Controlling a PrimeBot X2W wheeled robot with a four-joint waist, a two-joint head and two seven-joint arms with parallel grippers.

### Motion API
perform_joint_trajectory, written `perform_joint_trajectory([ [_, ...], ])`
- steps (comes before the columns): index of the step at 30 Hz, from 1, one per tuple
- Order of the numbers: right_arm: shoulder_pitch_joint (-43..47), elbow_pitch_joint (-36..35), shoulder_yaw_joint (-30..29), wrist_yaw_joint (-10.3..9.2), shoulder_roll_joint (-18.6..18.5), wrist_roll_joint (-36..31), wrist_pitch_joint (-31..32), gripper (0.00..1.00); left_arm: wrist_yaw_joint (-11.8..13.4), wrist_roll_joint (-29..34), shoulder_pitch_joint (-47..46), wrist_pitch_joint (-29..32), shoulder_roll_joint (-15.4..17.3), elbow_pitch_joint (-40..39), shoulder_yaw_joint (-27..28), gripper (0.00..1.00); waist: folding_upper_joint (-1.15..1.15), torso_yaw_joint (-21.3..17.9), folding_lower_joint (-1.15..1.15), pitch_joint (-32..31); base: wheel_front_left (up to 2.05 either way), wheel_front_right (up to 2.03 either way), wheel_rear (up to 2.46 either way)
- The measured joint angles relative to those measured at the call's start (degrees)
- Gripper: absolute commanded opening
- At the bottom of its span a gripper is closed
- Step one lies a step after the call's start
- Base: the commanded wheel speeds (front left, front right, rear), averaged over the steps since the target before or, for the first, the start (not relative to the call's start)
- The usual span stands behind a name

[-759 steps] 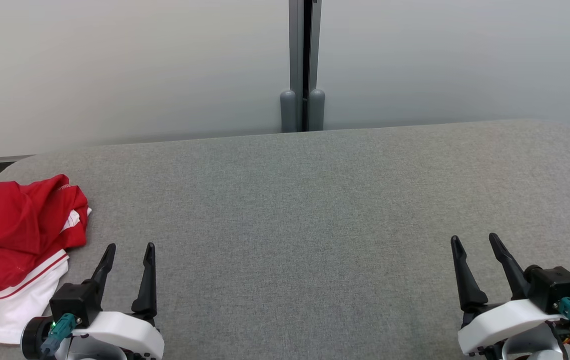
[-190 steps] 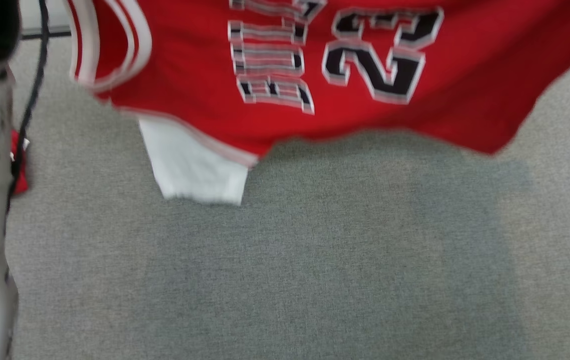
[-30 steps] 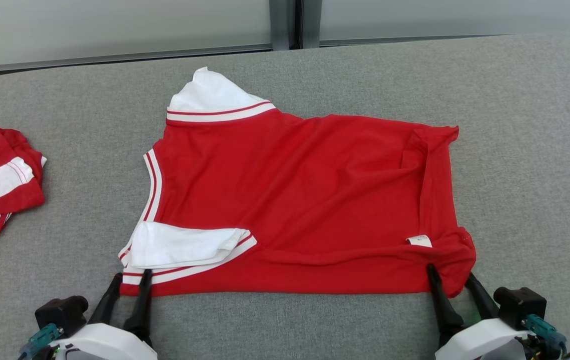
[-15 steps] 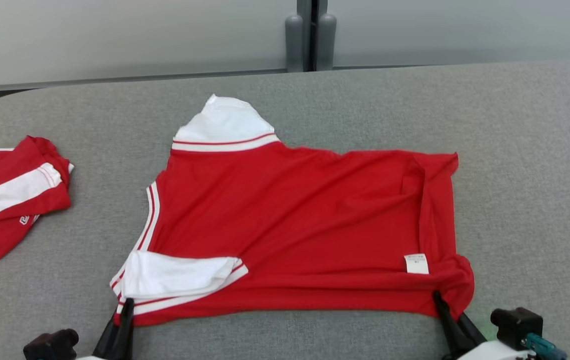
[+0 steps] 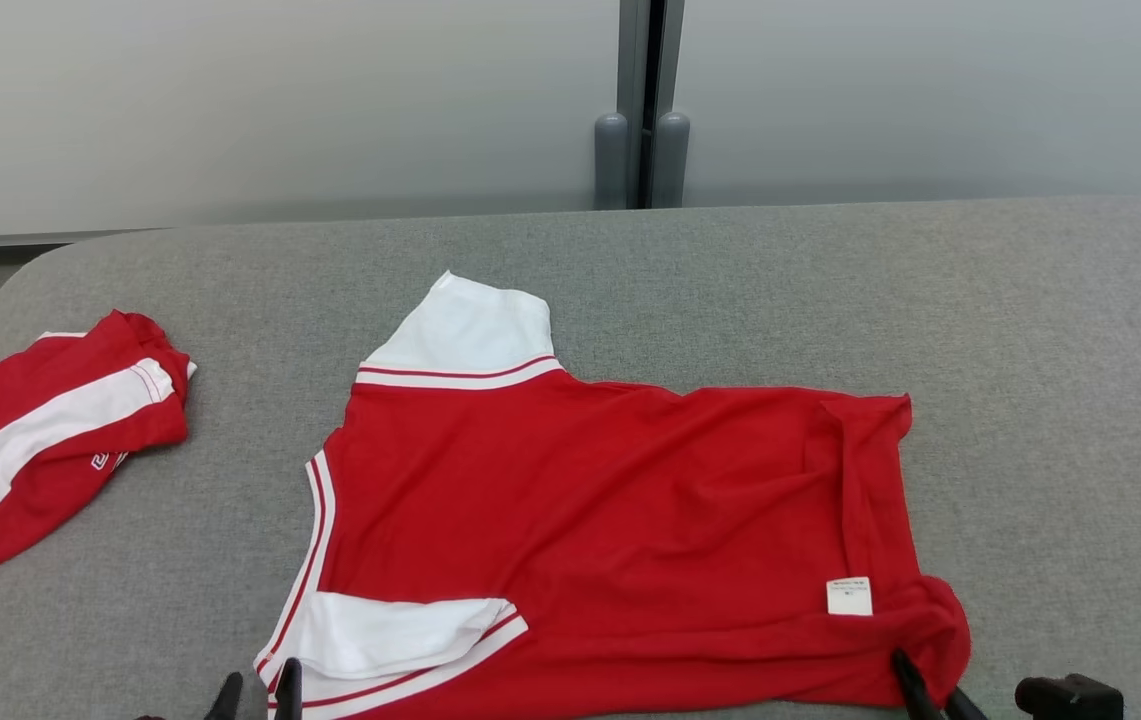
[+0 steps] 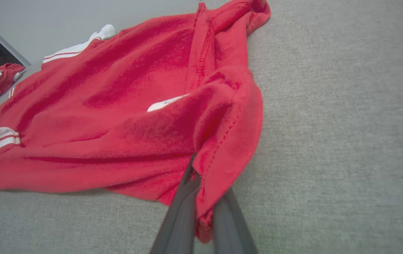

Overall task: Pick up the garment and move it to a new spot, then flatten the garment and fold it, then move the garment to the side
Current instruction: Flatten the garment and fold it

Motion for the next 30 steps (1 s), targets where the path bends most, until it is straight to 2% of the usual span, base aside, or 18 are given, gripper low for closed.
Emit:
perform_joint_trajectory([
  [8, -1.1, -9.7, -5.4, -0.04, 0.3, -5.8, -1.3, 1.00, 4.3, 7.1, -2.3, -6.8, 1.1, -5.1, -0.3, 1.00, 0.00, -0.6, 0.00, -1.3, 0.00, 0.00, 0.00],
  [14, -2.2, -18.7, -9.5, -0.05, 1.0, -10.9, -0.4, 1.00, 7.0, 11.8, -4.9, -8.7, 2.3, -10.5, -0.4, 1.00, 0.00, -1.1, 0.00, -1.9, 0.00, 0.00, 0.00],
  [23, -0.8, -23.5, -11.3, -0.05, 3.0, -13.2, 2.6, 1.00, 8.4, 14.1, -6.1, -8.2, 3.5, -12.2, -1.2, 1.00, 0.00, -1.6, 0.00, -1.3, 0.00, 0.00, 0.00],
  [30, -0.9, -24.5, -11.6, -0.05, 3.5, -13.7, 3.3, 1.00, 8.1, 14.6, -8.7, -7.7, 3.8, -12.4, -2.5, 1.00, 0.00, -1.2, 0.00, 0.7, 0.00, 0.00, 0.00],
])
